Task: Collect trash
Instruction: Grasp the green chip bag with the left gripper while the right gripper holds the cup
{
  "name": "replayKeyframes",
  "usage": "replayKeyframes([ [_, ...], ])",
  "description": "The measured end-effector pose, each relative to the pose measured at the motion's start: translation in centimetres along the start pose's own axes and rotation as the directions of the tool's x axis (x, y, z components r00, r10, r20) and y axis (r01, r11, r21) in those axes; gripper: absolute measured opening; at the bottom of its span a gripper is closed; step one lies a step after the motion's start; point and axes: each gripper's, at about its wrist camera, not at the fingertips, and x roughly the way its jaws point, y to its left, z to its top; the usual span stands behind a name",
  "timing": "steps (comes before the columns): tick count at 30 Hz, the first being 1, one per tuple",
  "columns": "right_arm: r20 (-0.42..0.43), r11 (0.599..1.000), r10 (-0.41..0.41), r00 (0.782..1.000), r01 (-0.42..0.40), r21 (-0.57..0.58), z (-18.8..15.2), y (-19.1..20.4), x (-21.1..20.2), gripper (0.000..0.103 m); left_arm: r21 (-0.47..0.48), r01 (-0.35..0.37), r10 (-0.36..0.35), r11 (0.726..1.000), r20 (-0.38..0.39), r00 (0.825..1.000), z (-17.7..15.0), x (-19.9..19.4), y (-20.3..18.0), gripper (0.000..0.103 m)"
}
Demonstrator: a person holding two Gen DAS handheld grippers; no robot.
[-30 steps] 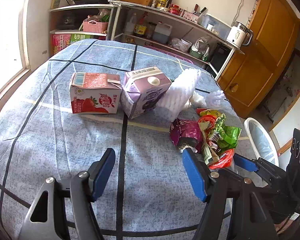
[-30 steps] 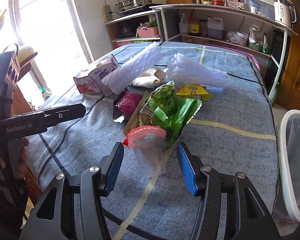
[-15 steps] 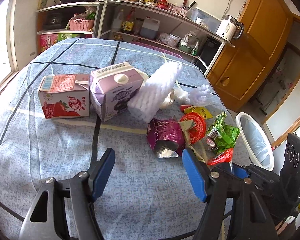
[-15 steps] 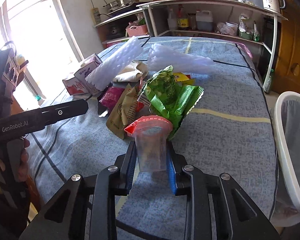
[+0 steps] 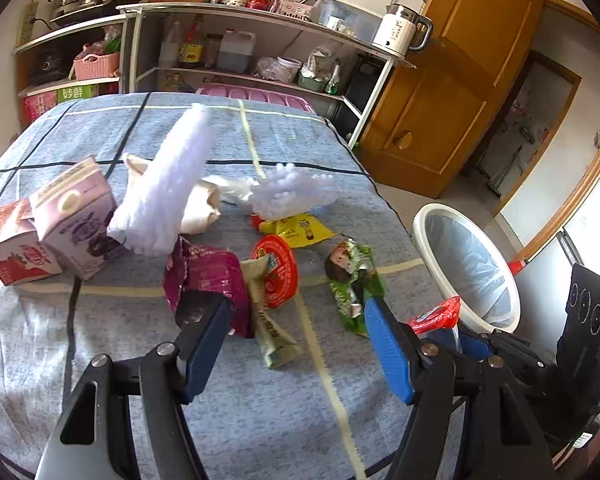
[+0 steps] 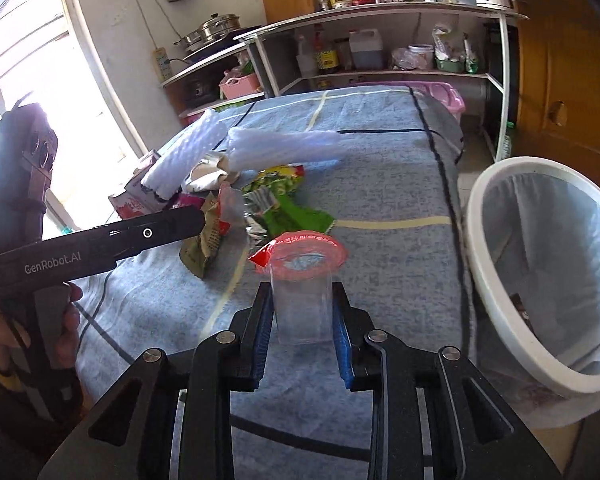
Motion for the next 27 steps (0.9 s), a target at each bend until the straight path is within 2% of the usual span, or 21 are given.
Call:
replayKeyframes([
  [5,0.009,0.998,-0.038,0.999,0.038,0.044,-0.2,-1.8,-0.6,0.029,0.026,0.028,-0.028,0.999,-0.011,1.000,0.6,1.3,-2.4,0.072],
  [8,0.014,0.996,-0.055,0.998,0.054,0.064,-0.2,-2.7,-1.0,0.029,0.065,0.035,-0.036,0.997,0.010,0.999,0.5,1.2,-3.7,0.072],
  [12,0.019,0.995,-0.054,0.998,0.052,0.081,-0.4,-3.4,-1.4,0.029,0.047,-0.021,0.019,0.999,0.041,0.999,0.2,0.5,-4.1,0.072],
  [14,0.021,0.995,-0.052,0.998,0.050,0.087,-0.5,-3.8,-1.4,0.029,0.061,0.026,-0.030,0.998,0.063,0.998,0.1,-0.2,-4.6,0.072],
  [15,0.022,0.994,-0.055,0.998,0.053,0.092,-0.5,-4.0,-1.4,0.029,0.066,0.021,-0.026,0.998,0.072,0.997,0.1,-0.1,-4.8,0.072],
  [17,0.023,0.993,-0.051,0.998,0.049,0.105,-0.7,-4.5,-1.5,0.029,0.065,-0.005,0.003,0.998,0.042,0.999,0.4,0.9,-5.0,0.072],
  [19,0.022,0.993,-0.047,0.999,0.045,0.110,-0.9,-4.8,-1.5,0.029,0.050,0.014,-0.015,0.999,0.020,1.000,0.6,1.8,-4.9,0.072],
  [22,0.017,0.992,-0.050,0.999,0.047,0.121,-0.8,-5.1,-1.4,0.029,0.050,-0.045,0.046,0.998,-0.018,0.999,0.7,3.8,-5.2,0.071],
  [24,0.018,0.991,-0.048,0.999,0.046,0.126,-0.8,-5.1,-1.3,0.029,0.057,-0.020,0.021,0.998,-0.015,1.000,0.7,4.4,-5.4,0.071],
  [27,0.022,0.991,-0.044,0.999,0.041,0.126,-0.8,-5.2,-1.4,0.029,0.053,-0.041,0.044,0.998,-0.040,0.998,0.7,5.6,-5.5,0.071],
])
